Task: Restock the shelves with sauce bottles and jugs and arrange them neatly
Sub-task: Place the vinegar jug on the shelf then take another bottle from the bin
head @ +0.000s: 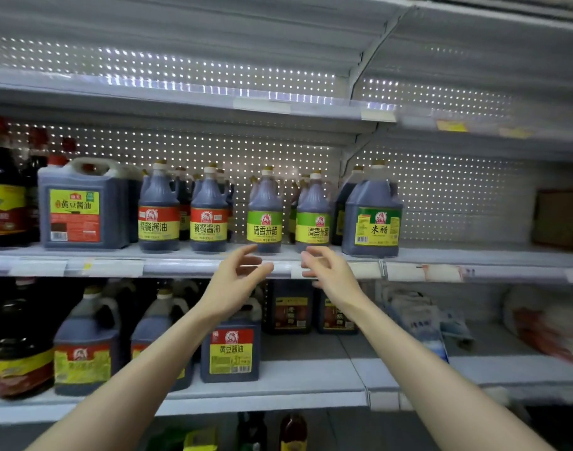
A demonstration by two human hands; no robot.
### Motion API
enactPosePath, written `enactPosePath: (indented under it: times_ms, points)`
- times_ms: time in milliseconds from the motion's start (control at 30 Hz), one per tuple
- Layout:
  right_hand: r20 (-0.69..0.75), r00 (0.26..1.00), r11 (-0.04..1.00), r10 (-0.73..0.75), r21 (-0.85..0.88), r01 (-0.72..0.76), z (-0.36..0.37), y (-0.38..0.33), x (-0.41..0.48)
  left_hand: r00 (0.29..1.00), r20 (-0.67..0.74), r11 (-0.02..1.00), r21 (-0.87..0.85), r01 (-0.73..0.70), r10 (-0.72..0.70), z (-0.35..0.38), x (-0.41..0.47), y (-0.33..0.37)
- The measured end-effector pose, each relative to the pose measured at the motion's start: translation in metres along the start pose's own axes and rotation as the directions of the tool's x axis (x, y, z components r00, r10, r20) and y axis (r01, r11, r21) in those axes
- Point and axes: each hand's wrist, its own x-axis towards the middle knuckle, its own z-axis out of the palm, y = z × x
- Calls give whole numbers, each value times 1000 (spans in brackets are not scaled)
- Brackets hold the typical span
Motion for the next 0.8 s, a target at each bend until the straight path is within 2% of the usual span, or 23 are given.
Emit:
enactPosePath:
  times_ms: [233, 467, 700, 800]
  points:
    - [88, 994, 998, 66, -22, -64, -41, 33, -63, 994, -8, 994, -27, 106, -107, 55, -68, -10]
    - [189, 964, 981, 188, 6, -193, -33, 100, -121, 961, -8, 961, -7, 275, -275, 89, -138, -50]
    - [254, 890, 918, 378, 19, -395, -1, 204, -165, 886, 15, 886, 15, 463, -463, 125, -191, -136]
    - [292, 839, 876, 460, 4, -482, 18, 261, -195, 828, 57, 829, -4, 559, -558, 144, -222, -183]
